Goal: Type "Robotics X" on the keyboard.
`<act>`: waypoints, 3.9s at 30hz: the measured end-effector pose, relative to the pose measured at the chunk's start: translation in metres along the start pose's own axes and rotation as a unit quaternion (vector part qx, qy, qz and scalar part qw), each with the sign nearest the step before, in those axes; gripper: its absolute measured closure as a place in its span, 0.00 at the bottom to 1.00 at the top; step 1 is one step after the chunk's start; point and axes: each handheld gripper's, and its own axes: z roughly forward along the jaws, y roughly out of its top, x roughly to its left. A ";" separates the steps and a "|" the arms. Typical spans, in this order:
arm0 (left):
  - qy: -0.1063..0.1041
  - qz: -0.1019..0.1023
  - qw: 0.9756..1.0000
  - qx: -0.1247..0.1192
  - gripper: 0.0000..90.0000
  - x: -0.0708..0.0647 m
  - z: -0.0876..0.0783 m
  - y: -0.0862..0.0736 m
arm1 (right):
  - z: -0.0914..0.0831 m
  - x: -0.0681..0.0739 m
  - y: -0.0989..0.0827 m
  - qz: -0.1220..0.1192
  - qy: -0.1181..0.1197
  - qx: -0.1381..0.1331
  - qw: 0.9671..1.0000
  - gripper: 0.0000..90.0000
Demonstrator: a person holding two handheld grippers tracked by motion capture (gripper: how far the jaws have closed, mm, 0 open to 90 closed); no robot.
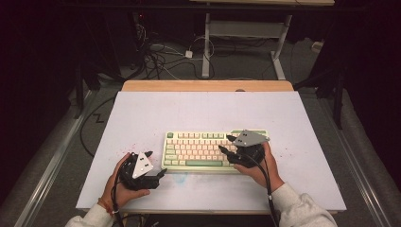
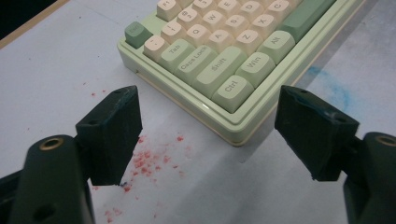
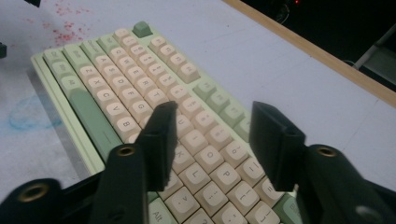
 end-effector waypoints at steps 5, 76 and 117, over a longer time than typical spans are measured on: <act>-0.009 -0.012 1.000 -0.004 0.31 0.001 -0.002 0.002 | -0.010 0.001 -0.002 0.002 -0.019 -0.020 1.000 0.33; -0.138 0.058 0.986 0.073 0.95 -0.040 0.088 0.119 | -0.068 0.018 -0.067 -0.028 -0.071 0.002 0.997 0.25; -0.016 0.057 0.997 -0.046 0.19 -0.015 0.007 0.041 | -0.072 0.007 -0.062 -0.006 -0.074 -0.006 0.997 0.26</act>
